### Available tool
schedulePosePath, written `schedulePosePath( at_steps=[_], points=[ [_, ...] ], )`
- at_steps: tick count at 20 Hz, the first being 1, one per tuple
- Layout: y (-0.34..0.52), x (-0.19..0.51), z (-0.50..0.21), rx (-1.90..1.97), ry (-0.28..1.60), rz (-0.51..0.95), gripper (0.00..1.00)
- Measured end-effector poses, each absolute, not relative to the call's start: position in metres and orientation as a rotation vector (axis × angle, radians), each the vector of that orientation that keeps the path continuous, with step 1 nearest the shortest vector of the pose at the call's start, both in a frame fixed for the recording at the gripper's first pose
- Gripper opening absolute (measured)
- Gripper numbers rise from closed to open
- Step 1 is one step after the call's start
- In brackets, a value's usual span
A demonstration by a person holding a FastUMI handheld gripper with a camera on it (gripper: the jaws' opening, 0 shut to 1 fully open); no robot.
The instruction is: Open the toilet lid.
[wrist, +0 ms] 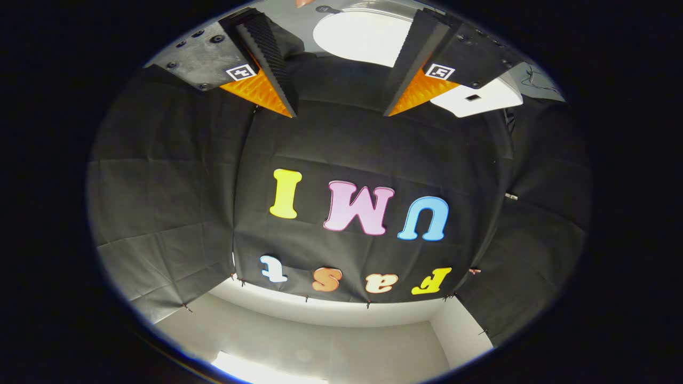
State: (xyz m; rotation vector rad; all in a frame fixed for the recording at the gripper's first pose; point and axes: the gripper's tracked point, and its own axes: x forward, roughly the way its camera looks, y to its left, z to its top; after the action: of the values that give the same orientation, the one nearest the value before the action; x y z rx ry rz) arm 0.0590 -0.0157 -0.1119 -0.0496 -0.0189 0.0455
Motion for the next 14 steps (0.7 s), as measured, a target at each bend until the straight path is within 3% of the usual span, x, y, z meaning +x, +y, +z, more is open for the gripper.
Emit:
schedulePosePath(
  at_steps=[14],
  points=[
    [-0.043,0.089,-0.304,0.164,0.295,0.179,0.99]
  ],
)
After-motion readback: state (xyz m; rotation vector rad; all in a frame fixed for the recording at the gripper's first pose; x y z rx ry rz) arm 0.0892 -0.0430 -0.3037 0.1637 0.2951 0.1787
